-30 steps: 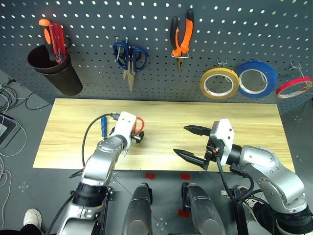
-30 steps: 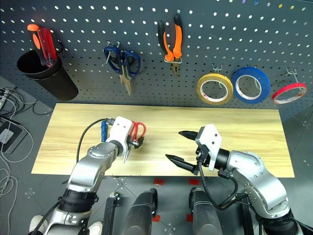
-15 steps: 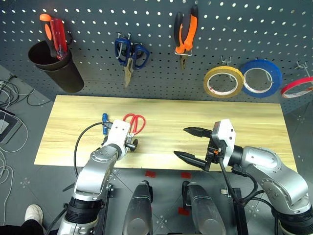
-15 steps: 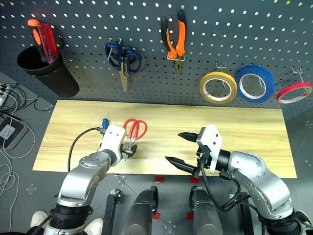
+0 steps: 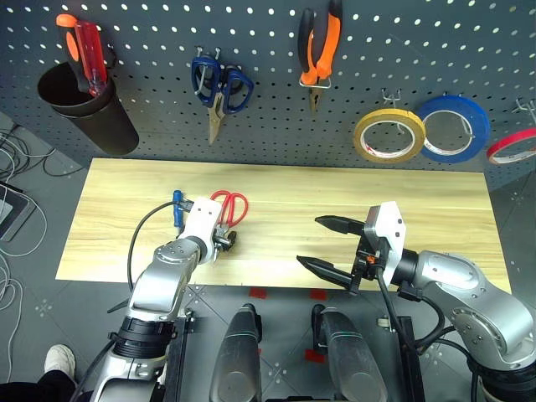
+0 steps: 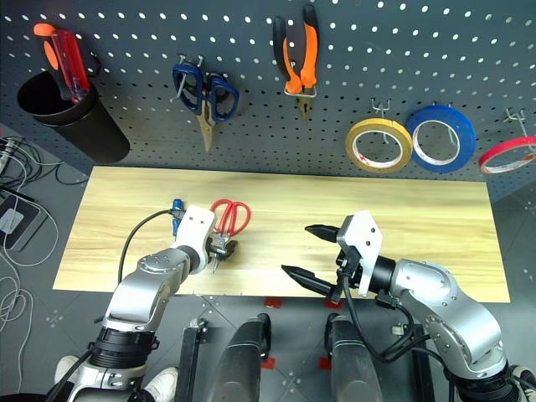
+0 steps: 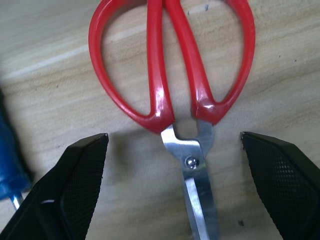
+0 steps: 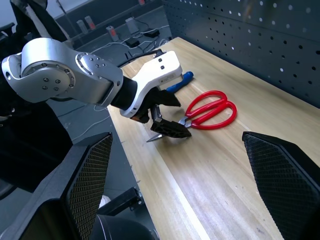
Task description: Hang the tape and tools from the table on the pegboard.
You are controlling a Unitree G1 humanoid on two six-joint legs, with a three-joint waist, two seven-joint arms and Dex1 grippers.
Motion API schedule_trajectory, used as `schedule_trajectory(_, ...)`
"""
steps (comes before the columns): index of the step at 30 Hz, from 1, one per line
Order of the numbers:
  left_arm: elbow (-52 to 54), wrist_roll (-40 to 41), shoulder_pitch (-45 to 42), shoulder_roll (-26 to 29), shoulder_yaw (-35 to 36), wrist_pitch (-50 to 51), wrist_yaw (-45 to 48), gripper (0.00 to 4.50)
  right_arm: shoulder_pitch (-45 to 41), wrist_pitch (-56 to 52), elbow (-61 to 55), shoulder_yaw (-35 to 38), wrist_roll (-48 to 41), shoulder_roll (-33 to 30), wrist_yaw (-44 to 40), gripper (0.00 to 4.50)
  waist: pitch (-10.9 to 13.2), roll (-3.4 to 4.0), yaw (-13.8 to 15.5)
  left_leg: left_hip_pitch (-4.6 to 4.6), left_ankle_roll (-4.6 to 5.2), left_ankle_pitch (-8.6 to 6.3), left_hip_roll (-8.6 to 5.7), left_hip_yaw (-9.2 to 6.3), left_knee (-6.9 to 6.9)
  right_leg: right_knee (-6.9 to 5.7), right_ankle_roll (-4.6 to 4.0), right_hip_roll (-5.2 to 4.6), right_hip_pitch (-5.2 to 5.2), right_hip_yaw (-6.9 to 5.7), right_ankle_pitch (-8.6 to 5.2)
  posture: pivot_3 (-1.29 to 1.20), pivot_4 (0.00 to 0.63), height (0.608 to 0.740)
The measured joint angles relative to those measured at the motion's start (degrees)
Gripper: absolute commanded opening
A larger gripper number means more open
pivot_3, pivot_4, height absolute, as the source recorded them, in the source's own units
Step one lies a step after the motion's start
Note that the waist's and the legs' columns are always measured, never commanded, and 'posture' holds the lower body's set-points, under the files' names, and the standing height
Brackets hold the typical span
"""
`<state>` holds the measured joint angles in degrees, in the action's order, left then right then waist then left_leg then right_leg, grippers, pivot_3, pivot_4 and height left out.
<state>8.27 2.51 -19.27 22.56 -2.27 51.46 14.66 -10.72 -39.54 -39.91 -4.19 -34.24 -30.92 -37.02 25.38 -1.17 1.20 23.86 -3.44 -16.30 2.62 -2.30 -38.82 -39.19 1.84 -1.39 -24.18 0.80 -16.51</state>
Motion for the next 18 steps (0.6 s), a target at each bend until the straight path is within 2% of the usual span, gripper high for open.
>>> schedule_trajectory(8,0.51,0.28,0.11,0.0,0.41,1.53,0.78,1.13,-1.13,0.1,0.16,0.04,-0.35,0.02,0.92,4.5,0.18,0.06,-0.02,0.0,-0.09,0.05,0.01,0.0,0.03,0.01,0.01,0.01,-0.01,0.0,-0.01,0.04,0.503,0.74)
schedule_trajectory(13,0.6,0.28,0.09,0.0,0.44,1.77,0.71,1.13,-1.53,0.49,1.18,-0.03,-0.19,0.22,0.94,4.5,0.18,0.06,0.0,0.0,-0.14,0.07,0.02,0.01,0.03,0.02,0.02,0.0,-0.02,0.0,-0.01,0.04,0.497,0.74)
schedule_trajectory(18,0.65,0.16,0.09,0.32,0.23,1.33,0.89,1.13,-1.75,1.75,2.34,-0.19,0.46,0.63,0.93,4.5,0.17,0.05,0.01,0.0,-0.25,0.14,0.03,0.01,0.05,0.05,0.02,0.0,-0.02,-0.01,-0.01,0.04,0.454,0.74)
